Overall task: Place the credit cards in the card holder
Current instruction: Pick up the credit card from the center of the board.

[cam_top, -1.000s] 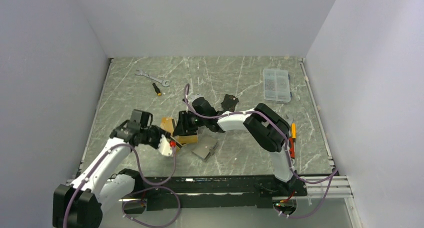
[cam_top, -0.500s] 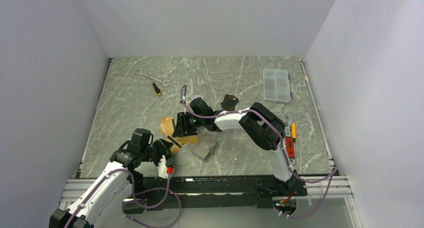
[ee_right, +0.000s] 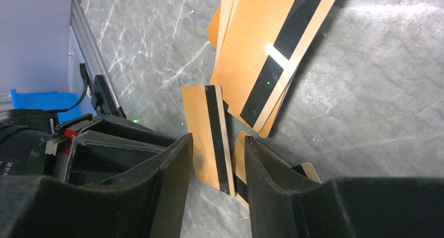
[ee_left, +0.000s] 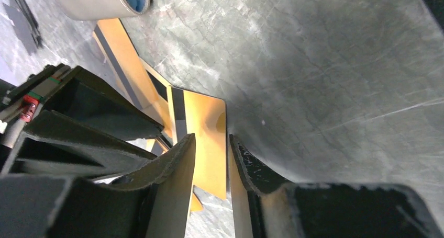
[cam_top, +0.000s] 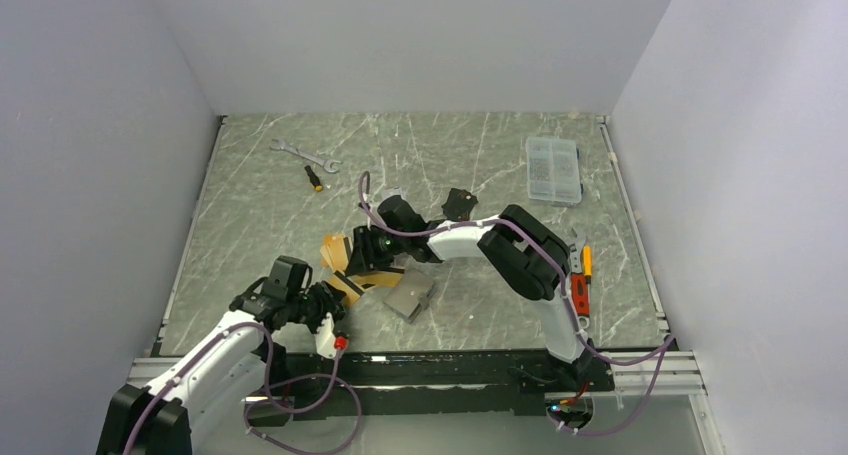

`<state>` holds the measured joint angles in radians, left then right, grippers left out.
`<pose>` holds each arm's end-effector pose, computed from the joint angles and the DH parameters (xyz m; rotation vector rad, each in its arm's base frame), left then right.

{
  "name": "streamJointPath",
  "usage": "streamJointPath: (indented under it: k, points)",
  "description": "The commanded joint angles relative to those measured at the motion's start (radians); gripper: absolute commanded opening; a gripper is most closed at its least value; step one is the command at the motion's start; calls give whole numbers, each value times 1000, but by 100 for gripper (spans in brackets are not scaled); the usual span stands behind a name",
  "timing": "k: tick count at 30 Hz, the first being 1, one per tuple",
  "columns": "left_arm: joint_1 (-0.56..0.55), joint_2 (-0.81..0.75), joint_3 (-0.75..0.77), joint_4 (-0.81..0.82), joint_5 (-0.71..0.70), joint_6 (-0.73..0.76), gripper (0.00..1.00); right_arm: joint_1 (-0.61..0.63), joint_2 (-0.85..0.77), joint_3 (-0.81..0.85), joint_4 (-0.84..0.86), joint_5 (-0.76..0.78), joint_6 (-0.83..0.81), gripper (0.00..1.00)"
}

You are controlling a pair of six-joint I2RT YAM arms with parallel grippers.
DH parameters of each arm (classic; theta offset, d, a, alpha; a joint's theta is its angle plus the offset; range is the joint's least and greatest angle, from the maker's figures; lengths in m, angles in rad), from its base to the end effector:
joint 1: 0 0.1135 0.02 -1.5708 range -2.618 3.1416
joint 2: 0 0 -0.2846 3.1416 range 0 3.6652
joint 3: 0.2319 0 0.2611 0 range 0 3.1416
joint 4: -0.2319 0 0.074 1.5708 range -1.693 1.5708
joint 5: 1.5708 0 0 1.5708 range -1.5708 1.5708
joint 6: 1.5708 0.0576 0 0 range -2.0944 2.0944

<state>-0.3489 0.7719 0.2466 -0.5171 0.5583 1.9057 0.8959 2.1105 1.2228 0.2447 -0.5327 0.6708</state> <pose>0.1098 -0.0724 0.1304 2.2344 0.8567 -0.0338 0.2722 0.3869 0.1243 -0.6181 2.4390 1.3621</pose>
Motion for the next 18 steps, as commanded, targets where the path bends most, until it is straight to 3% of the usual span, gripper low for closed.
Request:
streamJointPath:
  k: [1, 18]
  points:
    - [-3, 18, -43, 49, -17, 62, 36, 16, -9, 49, -23, 8, -36, 44]
    - [-2, 69, -50, 95, -53, 43, 30, 4, -4, 80, -83, 28, -90, 43]
